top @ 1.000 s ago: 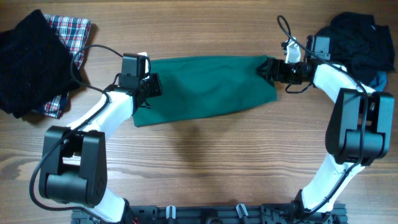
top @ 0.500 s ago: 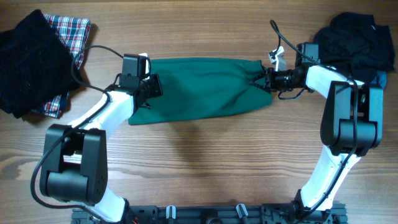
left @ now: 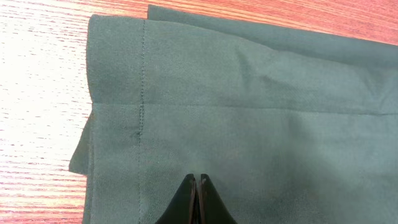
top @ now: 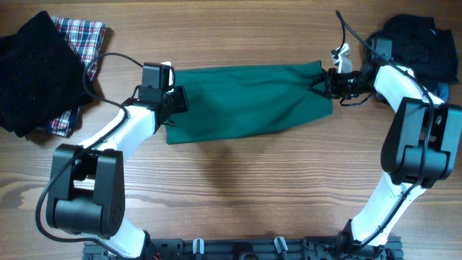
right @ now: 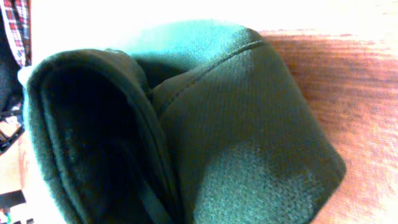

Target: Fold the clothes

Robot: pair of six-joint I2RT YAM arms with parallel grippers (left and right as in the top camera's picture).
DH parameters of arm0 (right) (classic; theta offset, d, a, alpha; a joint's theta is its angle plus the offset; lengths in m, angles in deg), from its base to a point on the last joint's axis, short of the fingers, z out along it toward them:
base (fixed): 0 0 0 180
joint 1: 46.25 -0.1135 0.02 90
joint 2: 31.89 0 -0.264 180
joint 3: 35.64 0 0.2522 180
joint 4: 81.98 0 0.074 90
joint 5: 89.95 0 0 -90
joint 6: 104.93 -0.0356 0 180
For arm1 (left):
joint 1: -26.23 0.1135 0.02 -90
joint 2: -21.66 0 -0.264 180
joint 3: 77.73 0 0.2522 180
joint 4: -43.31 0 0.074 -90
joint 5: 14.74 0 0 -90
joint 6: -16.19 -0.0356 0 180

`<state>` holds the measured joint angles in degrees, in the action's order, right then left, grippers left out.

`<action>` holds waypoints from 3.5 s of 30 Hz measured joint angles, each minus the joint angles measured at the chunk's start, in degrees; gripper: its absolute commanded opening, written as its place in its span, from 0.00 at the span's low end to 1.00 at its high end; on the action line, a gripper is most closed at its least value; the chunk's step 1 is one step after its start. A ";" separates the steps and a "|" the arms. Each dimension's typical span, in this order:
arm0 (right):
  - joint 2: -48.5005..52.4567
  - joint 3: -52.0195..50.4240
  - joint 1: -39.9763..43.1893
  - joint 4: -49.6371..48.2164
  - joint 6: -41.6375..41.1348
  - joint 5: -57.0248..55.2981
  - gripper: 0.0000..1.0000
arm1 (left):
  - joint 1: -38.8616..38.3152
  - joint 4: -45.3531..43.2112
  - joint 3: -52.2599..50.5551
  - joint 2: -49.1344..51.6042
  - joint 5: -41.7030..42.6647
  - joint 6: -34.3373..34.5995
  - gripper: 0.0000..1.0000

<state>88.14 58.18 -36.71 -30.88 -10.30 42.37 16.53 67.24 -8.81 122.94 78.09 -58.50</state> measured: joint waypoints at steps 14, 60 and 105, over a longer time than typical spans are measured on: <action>-10.05 0.15 -10.91 1.77 -1.95 -1.97 0.04 | 0.00 -1.90 0.00 0.04 0.04 0.00 0.04; -10.23 0.15 -6.19 0.57 -10.40 -1.64 0.04 | 0.00 -0.09 0.00 -9.88 0.04 0.00 0.04; -10.29 11.28 -30.34 3.96 -11.28 -9.07 0.04 | 0.00 0.20 0.00 -10.03 0.00 1.31 0.04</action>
<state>77.84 69.45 -67.04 -26.92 -21.58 33.30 16.53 67.44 -8.81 112.90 78.09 -57.19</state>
